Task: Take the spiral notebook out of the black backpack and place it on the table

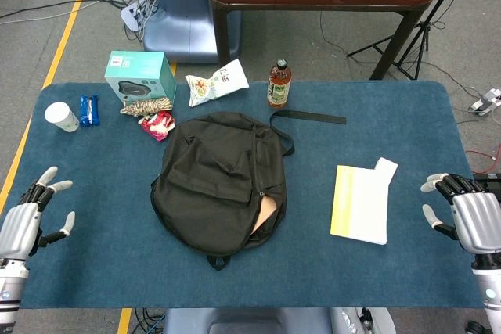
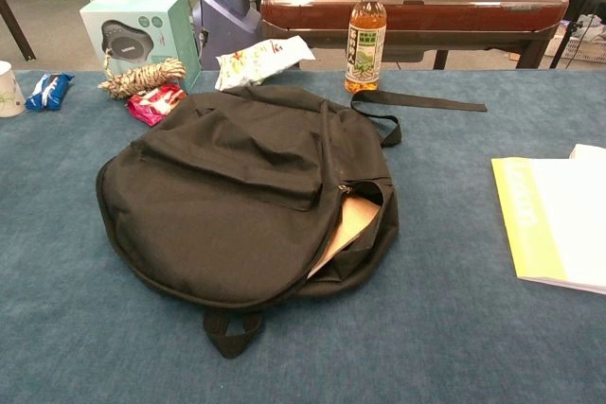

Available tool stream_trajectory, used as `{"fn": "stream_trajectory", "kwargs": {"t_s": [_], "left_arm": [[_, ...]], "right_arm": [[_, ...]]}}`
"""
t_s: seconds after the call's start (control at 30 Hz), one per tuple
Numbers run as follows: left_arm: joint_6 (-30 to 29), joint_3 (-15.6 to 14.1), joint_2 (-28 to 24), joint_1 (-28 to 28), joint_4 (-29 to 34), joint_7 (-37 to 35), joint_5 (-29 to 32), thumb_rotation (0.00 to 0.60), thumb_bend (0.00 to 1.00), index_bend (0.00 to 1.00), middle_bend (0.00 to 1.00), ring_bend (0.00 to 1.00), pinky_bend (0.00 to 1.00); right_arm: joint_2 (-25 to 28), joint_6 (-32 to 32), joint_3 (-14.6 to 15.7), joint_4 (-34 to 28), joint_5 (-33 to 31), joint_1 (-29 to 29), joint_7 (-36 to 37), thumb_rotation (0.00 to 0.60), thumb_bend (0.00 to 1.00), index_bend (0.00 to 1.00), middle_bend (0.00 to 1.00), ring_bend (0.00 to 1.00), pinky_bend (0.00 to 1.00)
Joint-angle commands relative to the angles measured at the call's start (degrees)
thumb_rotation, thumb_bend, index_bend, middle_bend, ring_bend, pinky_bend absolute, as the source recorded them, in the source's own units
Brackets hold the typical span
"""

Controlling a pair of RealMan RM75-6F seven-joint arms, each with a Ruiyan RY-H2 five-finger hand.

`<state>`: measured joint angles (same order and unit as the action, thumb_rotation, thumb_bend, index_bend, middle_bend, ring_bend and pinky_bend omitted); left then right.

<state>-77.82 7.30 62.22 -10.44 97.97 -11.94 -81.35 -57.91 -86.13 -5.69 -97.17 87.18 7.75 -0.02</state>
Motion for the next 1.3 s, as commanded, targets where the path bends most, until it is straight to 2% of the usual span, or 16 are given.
{"fn": "stream_trajectory", "kwargs": {"t_s": [0.03,0.3,0.47,0.67,0.8,1.03,1.3], "left_arm": [[3.87,-0.71,0.58,-3.44,-3.61,-2.17,-3.78,0.6,0.38,0.24,0.03,0.0,0.08],[10.86,-2.31,5.6,-11.56,-12.71,-5.67,-11.26,0.6,0.38,0.25,0.03,0.0,0.08],[13.18,-3.92,9.51,-16.07,-19.05,-6.8,-15.91,0.6,0.38,0.24,0.03,0.0,0.07],[14.62,-5.68,13.27,-19.15,-24.2,-6.35,-18.23,0.6,0.38,0.21,0.02,0.0,0.07],[14.31,-6.95,15.31,-20.27,-27.23,-5.1,-19.48,0.6,0.34,0.17,0.0,0.0,0.06],[10.34,-8.14,19.69,-21.15,-33.98,-3.77,-21.69,0.6,0.23,0.02,0.0,0.0,0.06],[7.19,-9.61,25.23,-22.22,-42.17,-3.83,-23.28,0.6,0.22,0.02,0.0,0.0,0.06]], "right_arm": [[0.93,0.31,-0.6,-1.07,-0.45,0.46,-0.74,0.6,0.34,0.43,0.35,0.29,0.37],[2.34,1.08,-0.99,-3.26,-1.26,0.67,-2.0,0.6,0.34,0.43,0.35,0.29,0.37],[2.61,1.09,-0.88,-3.71,-1.63,0.35,-2.28,0.6,0.34,0.43,0.35,0.29,0.37],[2.98,0.9,-0.68,-4.0,-1.77,-0.11,-2.25,0.6,0.34,0.43,0.35,0.29,0.37],[3.2,0.72,-0.55,-4.15,-1.87,-0.46,-2.12,0.6,0.34,0.43,0.34,0.29,0.37],[3.26,0.38,-0.33,-4.56,-1.58,-0.87,-2.29,0.6,0.34,0.43,0.34,0.29,0.37],[3.84,-0.17,-0.21,-5.33,-1.67,-1.52,-2.65,0.6,0.34,0.43,0.34,0.29,0.37]]}}
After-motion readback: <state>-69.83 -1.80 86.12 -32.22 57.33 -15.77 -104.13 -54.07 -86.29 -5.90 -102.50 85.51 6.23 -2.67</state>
